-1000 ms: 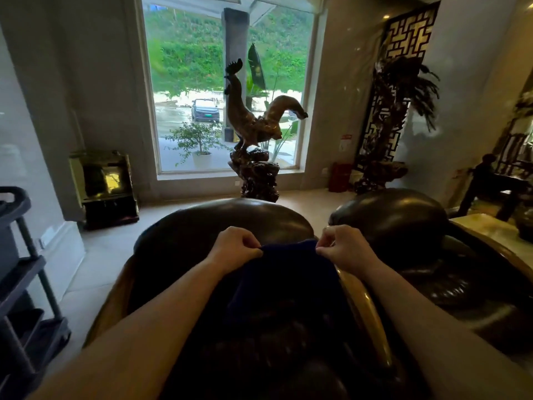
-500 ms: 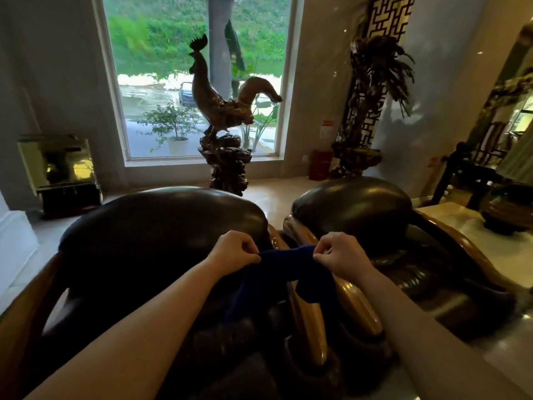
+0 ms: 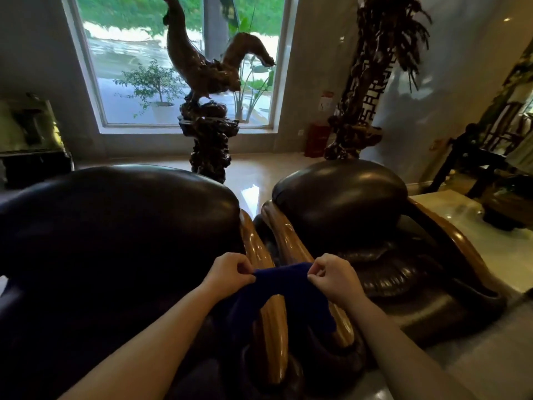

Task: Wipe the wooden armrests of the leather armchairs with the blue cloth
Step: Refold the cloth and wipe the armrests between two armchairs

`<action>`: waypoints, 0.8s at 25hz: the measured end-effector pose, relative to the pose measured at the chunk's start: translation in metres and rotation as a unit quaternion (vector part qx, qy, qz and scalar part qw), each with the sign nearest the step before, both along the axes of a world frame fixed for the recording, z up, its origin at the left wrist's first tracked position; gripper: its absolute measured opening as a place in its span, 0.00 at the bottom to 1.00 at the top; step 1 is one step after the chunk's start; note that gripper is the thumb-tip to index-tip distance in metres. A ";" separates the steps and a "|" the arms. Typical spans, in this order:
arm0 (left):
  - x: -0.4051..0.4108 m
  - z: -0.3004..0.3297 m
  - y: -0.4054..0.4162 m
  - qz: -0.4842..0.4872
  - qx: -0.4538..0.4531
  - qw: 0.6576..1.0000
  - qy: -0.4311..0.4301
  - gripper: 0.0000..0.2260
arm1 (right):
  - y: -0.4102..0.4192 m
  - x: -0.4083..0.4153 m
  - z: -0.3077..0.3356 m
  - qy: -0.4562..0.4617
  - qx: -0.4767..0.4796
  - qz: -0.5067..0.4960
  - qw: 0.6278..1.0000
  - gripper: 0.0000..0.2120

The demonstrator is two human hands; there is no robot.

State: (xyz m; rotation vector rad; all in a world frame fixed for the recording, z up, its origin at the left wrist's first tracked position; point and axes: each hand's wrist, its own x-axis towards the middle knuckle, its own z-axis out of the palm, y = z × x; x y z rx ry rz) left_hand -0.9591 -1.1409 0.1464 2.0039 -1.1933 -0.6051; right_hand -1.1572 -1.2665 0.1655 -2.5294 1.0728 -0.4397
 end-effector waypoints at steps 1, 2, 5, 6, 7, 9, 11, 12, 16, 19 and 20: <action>-0.003 -0.010 -0.008 0.004 0.011 1.000 0.003 0.07 | -0.011 -0.001 -0.010 0.003 0.006 0.007 1.000 0.14; -0.008 -0.022 -0.019 0.012 0.023 1.000 0.003 0.08 | -0.023 -0.003 -0.023 0.009 0.012 0.018 1.000 0.14; -0.020 -0.060 -0.049 0.064 0.049 0.997 0.019 0.07 | -0.067 -0.006 -0.065 0.019 0.040 0.057 0.997 0.14; -0.025 -0.074 -0.061 0.088 0.057 0.994 0.025 0.07 | -0.084 -0.007 -0.081 0.018 0.050 0.071 0.996 0.13; -0.031 -0.089 -0.073 0.113 0.067 0.991 0.029 0.07 | -0.100 -0.008 -0.096 0.022 0.060 0.087 0.994 0.12; -0.042 -0.113 -0.091 0.156 0.085 0.984 0.030 0.09 | -0.126 -0.006 -0.122 0.028 0.076 0.105 0.991 0.10; -0.049 -0.134 -0.107 0.181 0.094 0.979 0.027 0.11 | -0.147 -0.003 -0.141 0.030 0.085 0.121 0.989 0.06; -0.049 -0.140 -0.116 0.192 0.094 0.976 0.025 0.12 | -0.159 0.002 -0.149 0.029 0.088 0.132 0.987 0.04; -0.032 -0.161 -0.150 0.236 0.074 0.969 0.016 0.12 | -0.201 0.039 -0.179 -0.001 0.108 0.147 0.983 0.03; -0.015 -0.183 -0.173 0.260 0.061 0.964 0.013 0.11 | -0.219 0.066 -0.209 -0.018 0.100 0.122 0.987 0.04; -0.008 -0.193 -0.181 0.265 0.053 0.963 0.009 0.10 | -0.224 0.076 -0.220 -0.025 0.099 0.110 0.989 0.04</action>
